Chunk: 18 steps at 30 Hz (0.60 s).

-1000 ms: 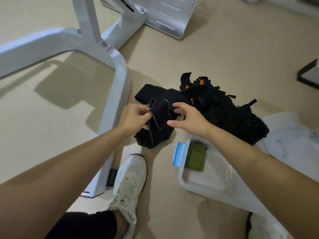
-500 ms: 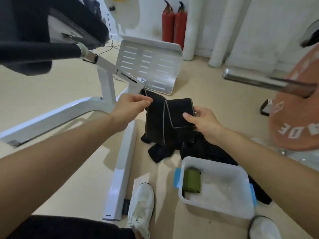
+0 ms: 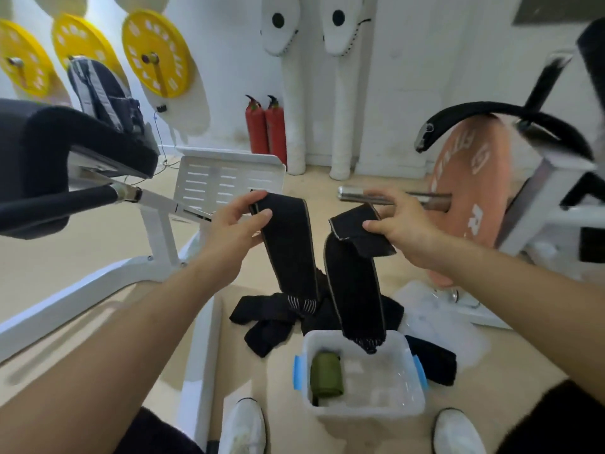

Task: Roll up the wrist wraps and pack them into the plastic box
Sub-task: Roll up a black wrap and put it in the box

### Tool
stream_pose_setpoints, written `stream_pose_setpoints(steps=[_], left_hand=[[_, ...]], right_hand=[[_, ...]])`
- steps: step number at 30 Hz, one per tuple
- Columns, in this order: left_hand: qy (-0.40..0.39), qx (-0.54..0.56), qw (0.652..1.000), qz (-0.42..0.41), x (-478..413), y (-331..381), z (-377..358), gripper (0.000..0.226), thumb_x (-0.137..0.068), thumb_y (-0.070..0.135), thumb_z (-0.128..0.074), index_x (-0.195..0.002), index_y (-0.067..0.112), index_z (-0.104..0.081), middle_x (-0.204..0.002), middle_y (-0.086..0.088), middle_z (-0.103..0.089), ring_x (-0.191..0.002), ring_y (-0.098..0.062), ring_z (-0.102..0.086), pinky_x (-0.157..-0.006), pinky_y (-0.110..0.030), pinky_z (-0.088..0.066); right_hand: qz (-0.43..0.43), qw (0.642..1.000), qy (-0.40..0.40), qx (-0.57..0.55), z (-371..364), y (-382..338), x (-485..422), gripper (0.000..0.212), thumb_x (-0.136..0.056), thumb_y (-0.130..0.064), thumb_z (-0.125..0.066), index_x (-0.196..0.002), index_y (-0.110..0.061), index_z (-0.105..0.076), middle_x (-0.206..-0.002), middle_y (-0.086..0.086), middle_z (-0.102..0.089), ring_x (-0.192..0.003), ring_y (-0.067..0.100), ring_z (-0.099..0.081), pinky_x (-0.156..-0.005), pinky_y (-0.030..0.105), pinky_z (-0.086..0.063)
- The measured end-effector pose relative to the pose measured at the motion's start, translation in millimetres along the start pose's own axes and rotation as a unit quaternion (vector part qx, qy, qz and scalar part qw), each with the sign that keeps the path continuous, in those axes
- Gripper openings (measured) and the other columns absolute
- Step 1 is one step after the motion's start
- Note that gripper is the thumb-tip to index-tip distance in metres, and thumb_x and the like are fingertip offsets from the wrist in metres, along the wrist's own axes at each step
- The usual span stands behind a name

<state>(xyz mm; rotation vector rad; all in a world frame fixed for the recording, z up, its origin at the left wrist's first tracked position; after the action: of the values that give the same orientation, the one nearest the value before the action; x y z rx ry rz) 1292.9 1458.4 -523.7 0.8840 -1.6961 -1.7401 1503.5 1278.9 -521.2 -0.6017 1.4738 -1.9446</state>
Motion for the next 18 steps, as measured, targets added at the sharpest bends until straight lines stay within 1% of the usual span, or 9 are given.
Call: stream_pose_setpoints(steps=[2, 4, 6, 8, 10, 13, 14, 16, 18], left_hand=[[-0.012, 0.018, 1.000, 0.000, 0.9, 1.9, -16.3, 0.038, -0.100, 0.005, -0.062, -0.135, 0.018, -0.064, -0.129, -0.006, -0.066, -0.109, -0.015, -0.069, -0.084, -0.027, -0.060], [-0.030, 0.011, 0.999, -0.008, 1.5, 3.3, -31.9, 0.041, -0.099, 0.004, -0.062, -0.138, 0.019, -0.061, -0.126, 0.001, -0.067, -0.109, -0.013, -0.069, -0.085, -0.026, -0.060], [-0.056, -0.033, 0.998, -0.025, 1.2, 2.3, -46.2, 0.046, -0.098, 0.004, -0.064, -0.139, 0.024, -0.060, -0.125, 0.006, -0.068, -0.110, -0.013, -0.070, -0.094, -0.028, -0.059], [-0.105, -0.103, 0.988, -0.054, 4.2, 0.1, -61.8, 0.050, -0.096, 0.009, -0.069, -0.139, 0.033, -0.059, -0.130, 0.003, -0.067, -0.114, -0.015, -0.069, -0.098, -0.029, -0.057], [-0.157, -0.185, 0.963, -0.119, 10.5, -0.4, -78.6, 0.057, -0.090, 0.020, -0.078, -0.139, 0.040, -0.057, -0.131, 0.008, -0.062, -0.119, -0.012, -0.064, -0.097, -0.024, -0.056], [-0.202, -0.273, 0.914, -0.220, 11.9, -4.4, -103.0, 0.067, -0.077, 0.030, -0.089, -0.138, 0.032, -0.060, -0.122, 0.012, -0.057, -0.117, -0.003, -0.058, -0.093, -0.012, -0.047], [-0.208, -0.288, 0.903, -0.244, 10.9, -6.5, -109.6, 0.064, -0.076, 0.032, -0.090, -0.134, 0.031, -0.064, -0.117, 0.011, -0.058, -0.113, -0.005, -0.058, -0.089, -0.012, -0.046], [-0.195, -0.306, 0.890, -0.277, 6.3, -13.2, -120.1, 0.039, -0.079, 0.032, -0.087, -0.116, 0.032, -0.075, -0.105, 0.011, -0.060, -0.102, -0.008, -0.060, -0.080, -0.020, -0.046], [-0.169, -0.292, 0.904, -0.264, -0.6, -17.0, -125.8, 0.013, -0.085, 0.028, -0.082, -0.091, 0.038, -0.076, -0.092, 0.013, -0.061, -0.089, -0.008, -0.058, -0.073, -0.023, -0.040]], right_hand=[[-0.001, 1.000, 0.030, -0.006, 9.4, 14.9, 8.1, 0.031, -0.087, 0.010, -0.068, -0.088, -0.021, -0.073, -0.087, 0.013, -0.069, -0.084, 0.027, -0.068, -0.071, 0.035, -0.056], [-0.005, 0.998, 0.053, -0.027, 15.2, 25.8, 12.5, 0.034, -0.088, 0.011, -0.066, -0.075, -0.020, -0.073, -0.083, 0.010, -0.068, -0.086, 0.025, -0.065, -0.077, 0.039, -0.055], [-0.001, 0.997, 0.067, -0.035, 22.4, 27.4, 10.6, 0.030, -0.090, 0.008, -0.066, -0.078, -0.018, -0.074, -0.078, 0.007, -0.065, -0.078, 0.021, -0.065, -0.070, 0.035, -0.053], [0.003, 0.997, 0.068, -0.048, 28.9, 25.6, 8.4, 0.025, -0.091, 0.006, -0.065, -0.085, -0.016, -0.075, -0.072, 0.004, -0.061, -0.064, 0.013, -0.063, -0.059, 0.029, -0.052], [0.000, 0.996, 0.069, -0.063, 31.0, 26.9, 7.1, 0.026, -0.091, 0.007, -0.063, -0.086, -0.015, -0.075, -0.075, 0.008, -0.061, -0.064, 0.013, -0.064, -0.061, 0.030, -0.054], [-0.028, 0.994, 0.057, -0.088, 29.8, 32.2, 8.1, 0.027, -0.091, 0.010, -0.060, -0.083, -0.012, -0.074, -0.082, 0.011, -0.066, -0.068, 0.016, -0.066, -0.062, 0.026, -0.056], [-0.043, 0.992, 0.051, -0.107, 28.7, 32.6, 8.5, 0.026, -0.091, 0.012, -0.058, -0.083, -0.008, -0.073, -0.082, 0.010, -0.067, -0.067, 0.015, -0.067, -0.059, 0.021, -0.055], [-0.075, 0.985, 0.043, -0.147, 27.1, 31.5, 7.4, 0.021, -0.091, 0.014, -0.057, -0.087, -0.001, -0.071, -0.088, 0.014, -0.068, -0.074, 0.018, -0.070, -0.059, 0.017, -0.055], [-0.094, 0.979, 0.035, -0.175, 26.2, 31.5, 5.9, 0.013, -0.092, 0.011, -0.059, -0.096, 0.007, -0.071, -0.100, 0.021, -0.069, -0.084, 0.022, -0.071, -0.064, 0.020, -0.058]])
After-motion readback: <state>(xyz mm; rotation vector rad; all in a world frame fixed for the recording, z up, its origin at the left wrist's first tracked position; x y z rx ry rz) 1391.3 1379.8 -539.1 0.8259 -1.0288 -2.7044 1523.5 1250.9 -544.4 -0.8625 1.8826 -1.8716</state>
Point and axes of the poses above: each hand's wrist, its own x-axis away from the middle knuckle, its own z-axis out of the back of the hand, y = z × x, the point moved 1 cm from there along -x, towards the middle knuckle
